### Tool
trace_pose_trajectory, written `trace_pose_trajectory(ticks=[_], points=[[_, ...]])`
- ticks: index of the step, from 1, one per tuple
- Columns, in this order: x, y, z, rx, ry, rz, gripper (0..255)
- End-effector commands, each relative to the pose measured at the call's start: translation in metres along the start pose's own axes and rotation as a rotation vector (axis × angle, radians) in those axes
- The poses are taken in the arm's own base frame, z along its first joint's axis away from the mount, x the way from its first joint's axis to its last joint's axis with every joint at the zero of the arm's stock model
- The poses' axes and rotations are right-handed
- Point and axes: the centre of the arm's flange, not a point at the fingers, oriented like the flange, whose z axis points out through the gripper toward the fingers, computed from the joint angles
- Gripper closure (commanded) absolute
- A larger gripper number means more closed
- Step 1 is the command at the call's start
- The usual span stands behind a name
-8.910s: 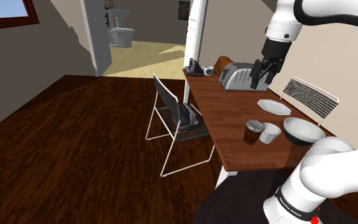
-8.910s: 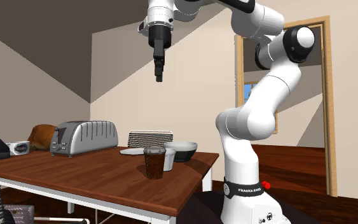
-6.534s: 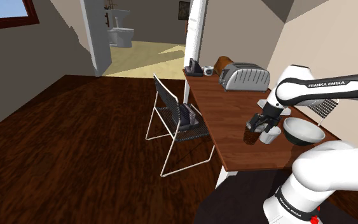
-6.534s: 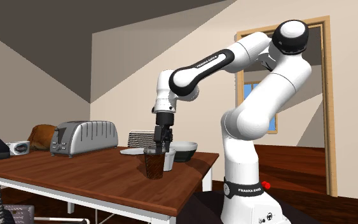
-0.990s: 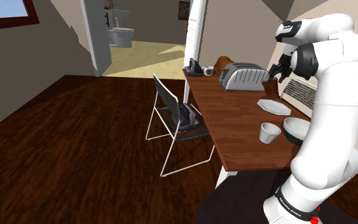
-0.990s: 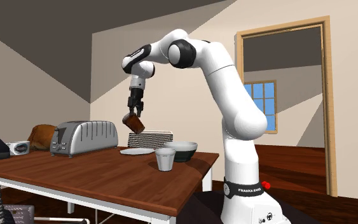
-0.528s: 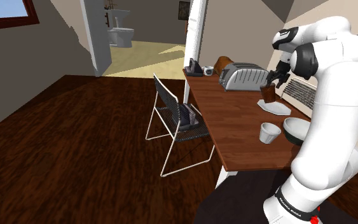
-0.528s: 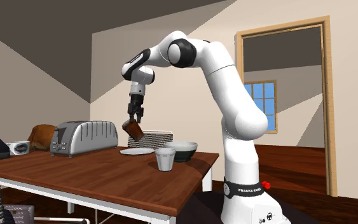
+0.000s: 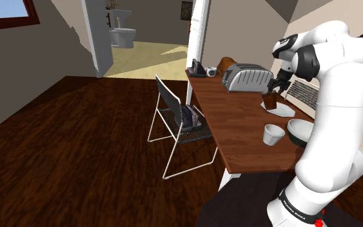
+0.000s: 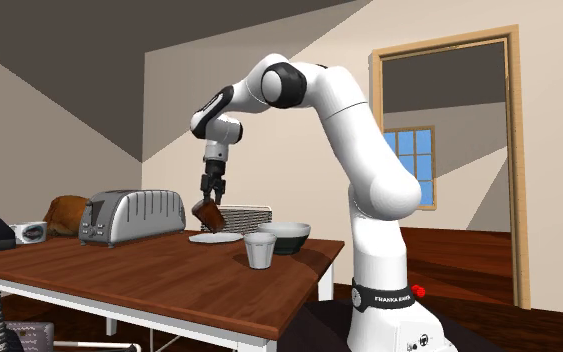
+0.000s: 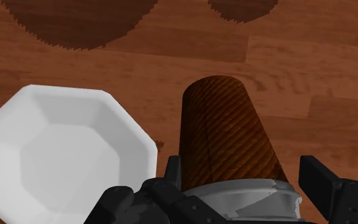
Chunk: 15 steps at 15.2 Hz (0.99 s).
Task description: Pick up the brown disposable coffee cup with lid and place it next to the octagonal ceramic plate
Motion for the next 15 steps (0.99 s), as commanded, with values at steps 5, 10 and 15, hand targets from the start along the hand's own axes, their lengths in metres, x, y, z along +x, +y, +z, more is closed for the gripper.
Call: trace_pose_trajectory(ticks=[5, 10, 15], points=[[-0.001, 0.003, 0.031, 0.0, 0.001, 0.0, 255], [-0.002, 0.007, 0.057, 0.0, 0.001, 0.0, 255], [-0.002, 0.007, 0.063, 0.0, 0.001, 0.0, 255]])
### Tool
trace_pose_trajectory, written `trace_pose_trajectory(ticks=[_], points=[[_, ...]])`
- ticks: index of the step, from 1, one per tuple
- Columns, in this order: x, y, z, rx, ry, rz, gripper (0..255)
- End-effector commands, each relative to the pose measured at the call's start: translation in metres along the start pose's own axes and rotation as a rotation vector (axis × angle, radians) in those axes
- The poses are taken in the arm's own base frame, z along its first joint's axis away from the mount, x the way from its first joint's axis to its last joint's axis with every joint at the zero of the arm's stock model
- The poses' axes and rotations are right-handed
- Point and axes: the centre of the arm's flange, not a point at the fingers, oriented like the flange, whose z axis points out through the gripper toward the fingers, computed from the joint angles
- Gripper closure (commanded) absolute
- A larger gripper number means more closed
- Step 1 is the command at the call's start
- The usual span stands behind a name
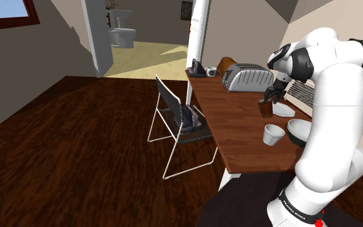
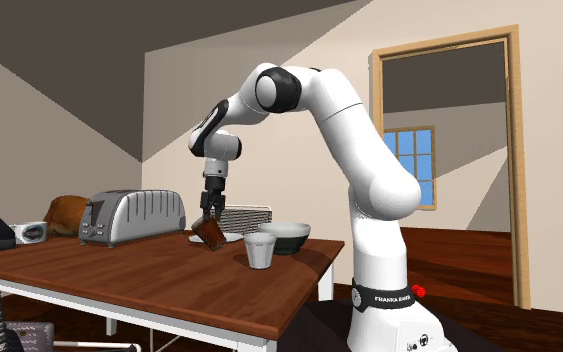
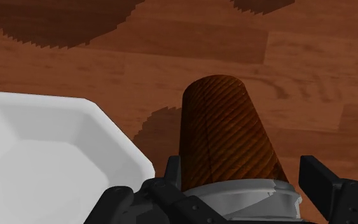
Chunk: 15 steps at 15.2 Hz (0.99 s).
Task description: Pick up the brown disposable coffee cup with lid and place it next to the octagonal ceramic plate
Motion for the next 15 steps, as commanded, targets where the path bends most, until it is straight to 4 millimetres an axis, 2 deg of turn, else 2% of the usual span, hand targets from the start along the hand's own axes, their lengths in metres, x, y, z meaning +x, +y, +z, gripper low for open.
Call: trace_pose_trajectory(ticks=[1, 4, 5, 10, 14, 15], points=[[0.0, 0.0, 0.001, 0.0, 0.0, 0.0, 255], [0.0, 0.0, 0.001, 0.0, 0.0, 0.0, 255], [0.0, 0.0, 0.001, 0.0, 0.0, 0.0, 0], [0.0, 0.0, 0.001, 0.0, 0.0, 0.0, 0], [0.0, 0.0, -0.049, 0.0, 0.0, 0.0, 0], [0.0, 0.0, -0.049, 0.0, 0.0, 0.0, 0]])
